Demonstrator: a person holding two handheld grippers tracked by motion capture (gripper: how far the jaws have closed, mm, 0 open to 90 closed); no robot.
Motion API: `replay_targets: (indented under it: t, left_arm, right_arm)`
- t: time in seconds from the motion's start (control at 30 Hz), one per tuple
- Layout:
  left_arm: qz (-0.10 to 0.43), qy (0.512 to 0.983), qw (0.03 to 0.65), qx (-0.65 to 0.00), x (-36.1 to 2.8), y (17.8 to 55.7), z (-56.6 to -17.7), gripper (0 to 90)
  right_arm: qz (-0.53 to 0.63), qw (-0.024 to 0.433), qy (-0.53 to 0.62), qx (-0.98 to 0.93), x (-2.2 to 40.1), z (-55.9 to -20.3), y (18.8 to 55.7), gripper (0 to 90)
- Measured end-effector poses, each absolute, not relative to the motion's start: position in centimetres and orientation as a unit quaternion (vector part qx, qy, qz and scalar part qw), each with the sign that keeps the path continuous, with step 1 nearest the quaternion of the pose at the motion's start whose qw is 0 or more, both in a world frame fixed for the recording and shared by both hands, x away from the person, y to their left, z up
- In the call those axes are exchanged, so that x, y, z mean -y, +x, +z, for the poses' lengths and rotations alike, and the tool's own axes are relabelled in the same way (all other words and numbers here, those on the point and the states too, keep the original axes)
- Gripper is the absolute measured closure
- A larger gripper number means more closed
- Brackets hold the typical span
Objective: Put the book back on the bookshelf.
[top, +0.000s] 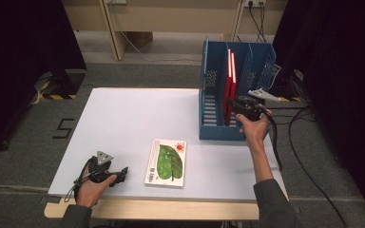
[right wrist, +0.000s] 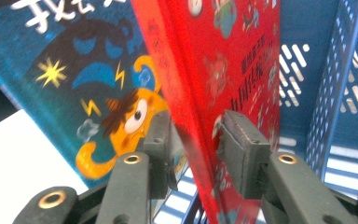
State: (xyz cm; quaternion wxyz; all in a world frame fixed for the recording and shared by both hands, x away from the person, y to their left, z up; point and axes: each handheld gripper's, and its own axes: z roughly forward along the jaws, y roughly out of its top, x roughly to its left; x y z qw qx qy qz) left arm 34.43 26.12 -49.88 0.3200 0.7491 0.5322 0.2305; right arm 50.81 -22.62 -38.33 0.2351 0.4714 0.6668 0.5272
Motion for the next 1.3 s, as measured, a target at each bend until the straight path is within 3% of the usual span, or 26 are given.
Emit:
replay_targets:
  t: [0.13, 0.77, 1.3]
  left_arm:
    - [0.230, 0.749, 0.319, -0.533, -26.1, 34.4, -49.9, 14.9]
    - [0.229, 0.749, 0.320, -0.533, -26.1, 34.4, -49.9, 14.9]
    - [0.233, 0.752, 0.317, -0.529, -26.1, 34.4, -49.8, 14.9]
  right_arm:
    - [0.519, 0.225, 0.476, -0.674, 23.1, -39.0, 50.5, 71.4]
    - [0.523, 0.213, 0.489, -0.665, 22.5, -39.0, 52.5, 70.9]
    - [0.524, 0.232, 0.458, -0.680, 23.2, -38.0, 48.5, 57.4]
